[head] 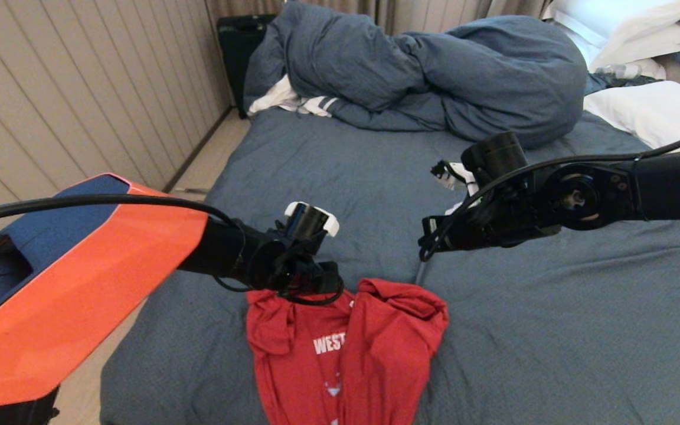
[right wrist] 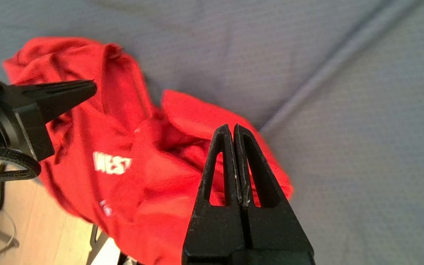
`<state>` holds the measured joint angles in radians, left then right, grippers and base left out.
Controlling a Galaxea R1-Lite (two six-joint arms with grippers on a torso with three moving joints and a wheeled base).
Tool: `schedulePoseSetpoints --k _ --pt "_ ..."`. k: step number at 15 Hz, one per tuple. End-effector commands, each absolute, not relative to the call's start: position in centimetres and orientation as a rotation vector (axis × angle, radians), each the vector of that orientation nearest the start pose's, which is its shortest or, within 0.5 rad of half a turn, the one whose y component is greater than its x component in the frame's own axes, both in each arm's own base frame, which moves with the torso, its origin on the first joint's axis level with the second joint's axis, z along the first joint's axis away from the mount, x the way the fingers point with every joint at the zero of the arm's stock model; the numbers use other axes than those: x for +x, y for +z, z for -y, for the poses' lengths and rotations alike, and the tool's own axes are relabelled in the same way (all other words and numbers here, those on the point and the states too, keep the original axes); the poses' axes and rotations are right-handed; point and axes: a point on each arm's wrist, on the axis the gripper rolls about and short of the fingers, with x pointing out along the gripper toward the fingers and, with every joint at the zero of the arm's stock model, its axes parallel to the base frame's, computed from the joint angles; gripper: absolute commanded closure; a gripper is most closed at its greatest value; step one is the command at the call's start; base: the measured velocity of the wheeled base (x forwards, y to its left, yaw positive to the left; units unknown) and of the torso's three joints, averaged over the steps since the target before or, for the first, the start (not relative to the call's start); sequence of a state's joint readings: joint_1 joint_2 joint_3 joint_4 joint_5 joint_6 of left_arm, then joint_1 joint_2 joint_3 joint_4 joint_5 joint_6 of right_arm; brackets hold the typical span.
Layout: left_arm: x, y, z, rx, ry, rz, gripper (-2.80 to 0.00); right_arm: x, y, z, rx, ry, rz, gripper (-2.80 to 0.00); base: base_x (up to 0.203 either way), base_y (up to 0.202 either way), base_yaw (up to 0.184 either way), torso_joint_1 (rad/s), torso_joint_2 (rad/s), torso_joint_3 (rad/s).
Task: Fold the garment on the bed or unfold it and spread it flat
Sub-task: Unford the red T-shirt
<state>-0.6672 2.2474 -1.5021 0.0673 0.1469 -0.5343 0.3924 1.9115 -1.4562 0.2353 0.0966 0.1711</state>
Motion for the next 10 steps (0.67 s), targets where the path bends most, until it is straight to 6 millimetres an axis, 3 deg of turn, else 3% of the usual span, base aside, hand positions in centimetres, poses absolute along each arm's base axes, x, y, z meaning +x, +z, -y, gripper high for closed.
schedulePoseSetpoints --k 1,4,10 --pt "34.9 8.8 27.1 -0.164 -0.269 -0.866 -2.8 34.3 20.6 -14.4 0.058 0.406 -0.733 0.0 0.0 0.0 0.0 0.0 0.0 0.0" --pt "35.1 9.0 27.3 -0.168 -0.277 -0.85 -2.8 34.6 20.1 -14.4 0.057 0.403 -0.744 0.0 0.0 0.0 0.0 0.0 0.0 0.0" --pt "36.2 6.1 28.1 -0.124 -0.293 -0.854 -2.8 35.2 19.5 -14.7 0.055 0.401 -0.755 0.0 0.0 0.0 0.0 0.0 0.0 0.0"
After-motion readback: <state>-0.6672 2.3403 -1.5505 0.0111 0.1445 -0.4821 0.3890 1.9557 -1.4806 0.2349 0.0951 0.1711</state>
